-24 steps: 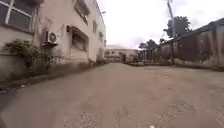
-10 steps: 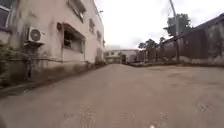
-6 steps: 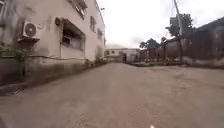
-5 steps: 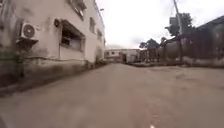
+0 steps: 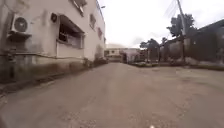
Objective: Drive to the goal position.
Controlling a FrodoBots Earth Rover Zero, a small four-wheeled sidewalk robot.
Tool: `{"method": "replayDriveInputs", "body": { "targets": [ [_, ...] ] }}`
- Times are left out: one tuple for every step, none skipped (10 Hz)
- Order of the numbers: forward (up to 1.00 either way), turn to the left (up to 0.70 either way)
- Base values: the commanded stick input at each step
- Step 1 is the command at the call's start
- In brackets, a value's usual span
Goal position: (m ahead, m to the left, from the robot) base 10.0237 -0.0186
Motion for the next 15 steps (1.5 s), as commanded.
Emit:
{"method": "replayDriveInputs", "body": {
  "targets": [
    [0.70, 0.00],
    [0.70, 0.00],
    [0.70, 0.00],
    [0.70, 0.00],
    [0.70, 0.00],
    [0.70, 0.00],
    [0.70, 0.00],
    [0.70, 0.00],
    [0.70, 0.00],
    [0.70, 0.00],
    [0.70, 0.00],
    [0.70, 0.00],
    [0.70, 0.00],
    [0.70, 0.00],
    [0.70, 0.00]
  ]
}}
